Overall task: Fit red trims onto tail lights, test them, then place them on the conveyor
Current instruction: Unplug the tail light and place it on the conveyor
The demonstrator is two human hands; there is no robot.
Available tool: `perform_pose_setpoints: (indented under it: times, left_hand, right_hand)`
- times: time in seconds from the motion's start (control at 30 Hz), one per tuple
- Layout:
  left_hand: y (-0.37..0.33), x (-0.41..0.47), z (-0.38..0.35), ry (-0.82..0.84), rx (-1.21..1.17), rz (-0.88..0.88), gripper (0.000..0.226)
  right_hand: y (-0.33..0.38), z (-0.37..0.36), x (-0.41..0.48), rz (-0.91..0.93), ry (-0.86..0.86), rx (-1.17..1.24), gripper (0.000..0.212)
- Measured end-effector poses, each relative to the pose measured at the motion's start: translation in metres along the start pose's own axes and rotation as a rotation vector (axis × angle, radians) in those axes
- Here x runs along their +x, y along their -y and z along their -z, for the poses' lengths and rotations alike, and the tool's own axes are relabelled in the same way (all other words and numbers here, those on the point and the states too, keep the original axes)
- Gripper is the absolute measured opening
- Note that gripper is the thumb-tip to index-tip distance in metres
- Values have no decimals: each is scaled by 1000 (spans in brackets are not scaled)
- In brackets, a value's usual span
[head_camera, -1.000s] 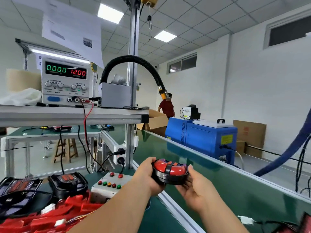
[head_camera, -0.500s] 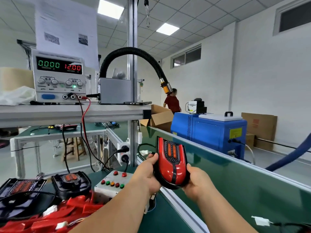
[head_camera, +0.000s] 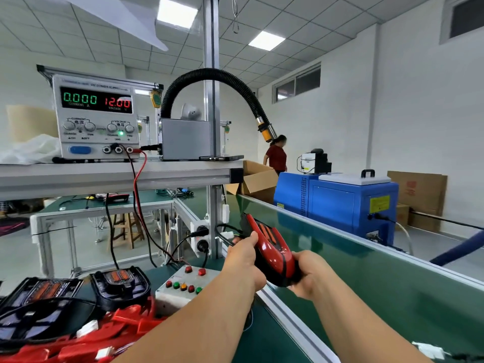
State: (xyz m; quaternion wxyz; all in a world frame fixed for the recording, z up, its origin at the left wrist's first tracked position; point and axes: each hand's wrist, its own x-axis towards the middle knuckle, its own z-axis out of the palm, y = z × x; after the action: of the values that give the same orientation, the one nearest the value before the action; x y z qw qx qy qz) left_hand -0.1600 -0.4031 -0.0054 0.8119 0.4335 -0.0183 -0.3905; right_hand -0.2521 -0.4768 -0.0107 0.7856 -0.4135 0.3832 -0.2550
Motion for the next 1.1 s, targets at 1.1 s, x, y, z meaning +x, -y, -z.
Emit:
perform_pose_setpoints:
  times: [1.1]
  left_hand:
    - [85,-110,-60,465,325,-39,17]
  right_hand:
    - [1,149,-146,661,-328,162,28]
